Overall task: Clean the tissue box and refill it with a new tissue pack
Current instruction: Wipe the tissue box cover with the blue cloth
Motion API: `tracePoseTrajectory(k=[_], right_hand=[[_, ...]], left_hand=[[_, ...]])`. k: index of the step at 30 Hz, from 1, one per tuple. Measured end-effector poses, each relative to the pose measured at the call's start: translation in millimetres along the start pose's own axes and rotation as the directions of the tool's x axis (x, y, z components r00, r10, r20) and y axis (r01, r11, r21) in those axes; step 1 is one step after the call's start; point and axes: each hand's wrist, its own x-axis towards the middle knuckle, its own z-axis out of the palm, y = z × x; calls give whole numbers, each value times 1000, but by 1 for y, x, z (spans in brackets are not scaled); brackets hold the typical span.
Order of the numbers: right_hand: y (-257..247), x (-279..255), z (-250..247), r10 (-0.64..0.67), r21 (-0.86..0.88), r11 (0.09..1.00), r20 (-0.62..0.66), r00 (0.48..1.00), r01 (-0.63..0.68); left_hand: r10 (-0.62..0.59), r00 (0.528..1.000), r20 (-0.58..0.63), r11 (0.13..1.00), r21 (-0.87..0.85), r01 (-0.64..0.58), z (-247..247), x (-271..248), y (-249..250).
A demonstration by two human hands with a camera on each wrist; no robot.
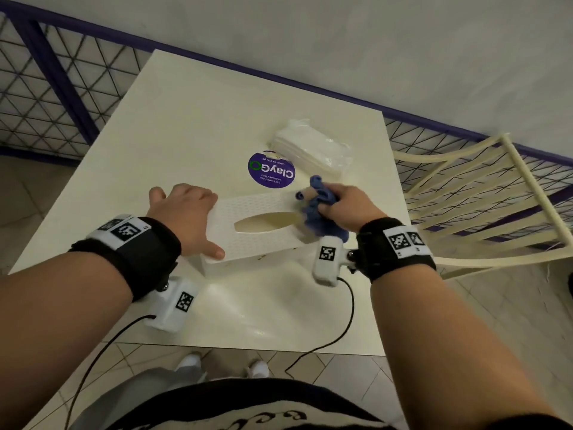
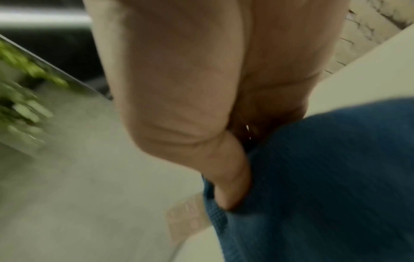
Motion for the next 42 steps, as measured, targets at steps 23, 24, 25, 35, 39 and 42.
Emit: tracePoseTrajectory(k=[23,24,25,35,39,42], right_hand=[[-37,25,95,8,-426,900,230,973,93],[-51,23,108,-23,-422,897,253,967,131],[-65,20,122,-66,-409,894,284,957,183],[-12,24,77,-44,-500,853,217,975,150],[12,31,62,82,-509,860,61,995,-40],[-15,27,85,86,-417,907,39,995,-62]], left_hand=[[-8,996,84,998,-61,13,7,2,-17],[-12,997,79,998,-68,17,8,3,-17],[-12,997,73,997,-79,18,9,3,-17],[-21,996,86,999,-24,24,3,3,-14],[-31,995,92,999,-23,33,3,2,-13],[-27,997,74,999,-19,28,6,1,-14]])
